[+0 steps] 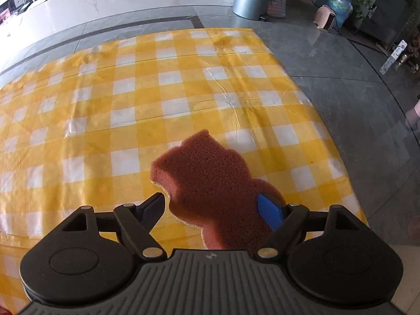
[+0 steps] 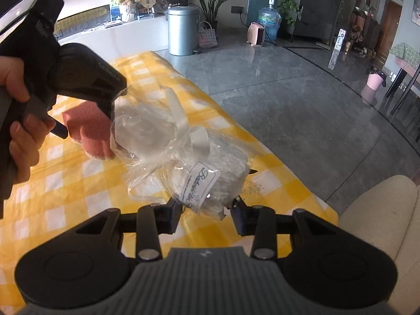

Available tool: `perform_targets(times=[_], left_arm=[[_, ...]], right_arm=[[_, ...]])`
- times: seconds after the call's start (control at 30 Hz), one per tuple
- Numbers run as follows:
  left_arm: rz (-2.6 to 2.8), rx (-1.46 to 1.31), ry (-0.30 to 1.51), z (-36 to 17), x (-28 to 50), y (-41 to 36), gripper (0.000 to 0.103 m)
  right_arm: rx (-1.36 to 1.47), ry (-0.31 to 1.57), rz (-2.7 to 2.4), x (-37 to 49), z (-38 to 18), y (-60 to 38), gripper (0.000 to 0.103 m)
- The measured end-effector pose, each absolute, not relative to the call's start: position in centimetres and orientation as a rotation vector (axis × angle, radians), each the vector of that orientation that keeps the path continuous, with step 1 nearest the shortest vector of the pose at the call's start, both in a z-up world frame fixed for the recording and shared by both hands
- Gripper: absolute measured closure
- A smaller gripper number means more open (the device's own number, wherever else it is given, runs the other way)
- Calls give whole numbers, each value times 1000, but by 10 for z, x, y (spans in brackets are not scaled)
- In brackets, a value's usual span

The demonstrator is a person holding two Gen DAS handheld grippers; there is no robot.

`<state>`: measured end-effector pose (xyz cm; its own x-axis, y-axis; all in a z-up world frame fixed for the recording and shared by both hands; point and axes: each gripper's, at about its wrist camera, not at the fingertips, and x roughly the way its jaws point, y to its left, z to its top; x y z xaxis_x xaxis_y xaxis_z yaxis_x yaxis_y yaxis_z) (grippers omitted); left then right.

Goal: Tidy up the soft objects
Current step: 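Grasp the red sponge with the left tool and lift it, then carry the red sponge and white bag with both tools over the white box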

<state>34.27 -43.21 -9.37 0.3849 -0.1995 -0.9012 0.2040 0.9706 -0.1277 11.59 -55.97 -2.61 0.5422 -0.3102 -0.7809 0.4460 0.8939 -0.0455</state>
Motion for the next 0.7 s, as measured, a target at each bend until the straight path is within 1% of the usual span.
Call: perform_targets(times=[0.17, 0.2, 0.23, 0.27, 0.3, 0.33, 0.4, 0.47, 0.57, 0.7], left_arm=[[-215, -206, 1253, -102, 361, -426, 6], [-221, -247, 1270, -105, 364, -423, 8], [-235, -291, 1275, -108, 365, -419, 18], [-254, -356, 1281, -110, 366, -415, 26], [-268, -415, 1287, -111, 365, -411, 43], [-278, -455, 1288, -111, 363, -409, 56], [-279, -456, 1286, -107, 360, -410, 57], [-295, -449, 1273, -103, 358, -410, 62], [-309, -466, 1251, -97, 356, -404, 63], [-313, -421, 1225, -84, 359, -395, 63]], right_arm=[[170, 874, -422, 110, -27, -559, 64], [171, 876, -423, 110, -28, -559, 64], [173, 878, -425, 109, -29, -560, 64], [173, 880, -429, 108, -29, -561, 64], [173, 883, -432, 108, -31, -560, 64], [171, 887, -434, 108, -32, -560, 64], [154, 901, -445, 107, -35, -553, 64], [131, 911, -442, 109, -35, -547, 64], [124, 895, -406, 109, -34, -542, 64], [115, 855, -391, 106, -27, -538, 64]])
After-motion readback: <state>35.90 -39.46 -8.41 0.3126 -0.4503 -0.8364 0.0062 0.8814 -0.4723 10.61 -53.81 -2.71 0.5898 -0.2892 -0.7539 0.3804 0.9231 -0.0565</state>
